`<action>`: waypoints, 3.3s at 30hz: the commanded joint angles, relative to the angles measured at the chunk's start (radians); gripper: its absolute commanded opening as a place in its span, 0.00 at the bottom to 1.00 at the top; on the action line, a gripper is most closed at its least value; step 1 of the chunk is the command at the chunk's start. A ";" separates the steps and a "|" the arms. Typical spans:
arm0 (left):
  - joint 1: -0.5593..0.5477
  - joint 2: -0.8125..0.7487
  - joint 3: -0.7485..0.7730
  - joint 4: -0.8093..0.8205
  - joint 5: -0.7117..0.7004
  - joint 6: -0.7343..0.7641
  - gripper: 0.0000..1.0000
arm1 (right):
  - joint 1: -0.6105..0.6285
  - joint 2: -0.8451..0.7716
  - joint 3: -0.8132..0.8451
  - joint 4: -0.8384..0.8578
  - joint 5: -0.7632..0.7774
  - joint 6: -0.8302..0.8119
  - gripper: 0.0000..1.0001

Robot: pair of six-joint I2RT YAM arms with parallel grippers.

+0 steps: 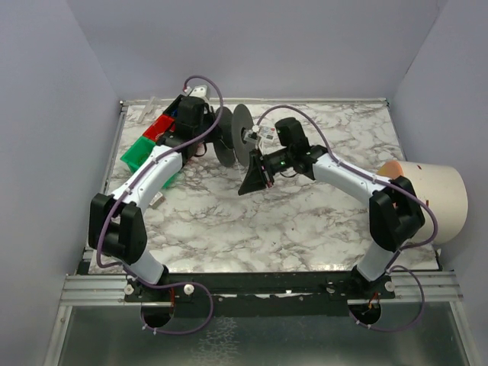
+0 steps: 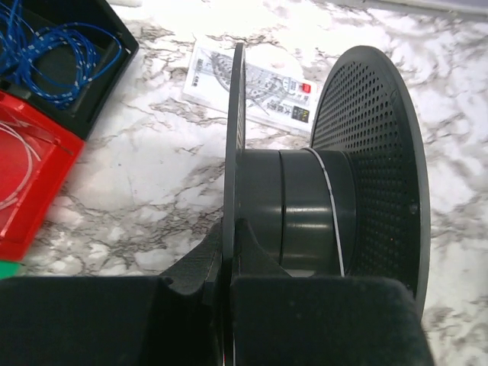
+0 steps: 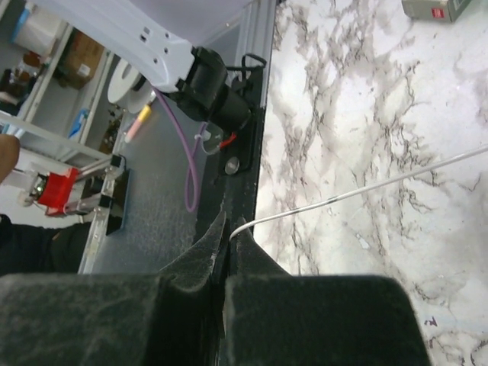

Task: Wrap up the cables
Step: Wrap the cable around the cable reel.

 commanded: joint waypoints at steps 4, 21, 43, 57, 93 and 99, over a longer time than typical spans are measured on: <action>0.148 -0.097 -0.133 0.340 0.280 -0.331 0.00 | 0.027 0.076 -0.035 -0.195 -0.065 -0.247 0.00; 0.262 -0.187 -0.179 0.513 0.587 -0.463 0.00 | -0.188 0.131 -0.191 0.269 -0.242 0.162 0.00; 0.104 -0.175 -0.094 0.242 0.865 -0.095 0.00 | -0.421 -0.213 -0.379 0.296 0.798 0.121 0.00; -0.008 -0.191 -0.088 0.134 1.064 0.010 0.00 | -0.426 -0.319 -0.397 0.338 1.183 0.062 0.00; -0.034 -0.069 0.391 -0.029 0.949 0.090 0.00 | -0.489 -0.281 -0.377 -0.046 -0.181 -0.769 0.98; -0.034 -0.071 0.371 0.069 0.986 0.004 0.00 | -0.479 -0.227 -0.383 -0.009 -0.289 -0.718 1.00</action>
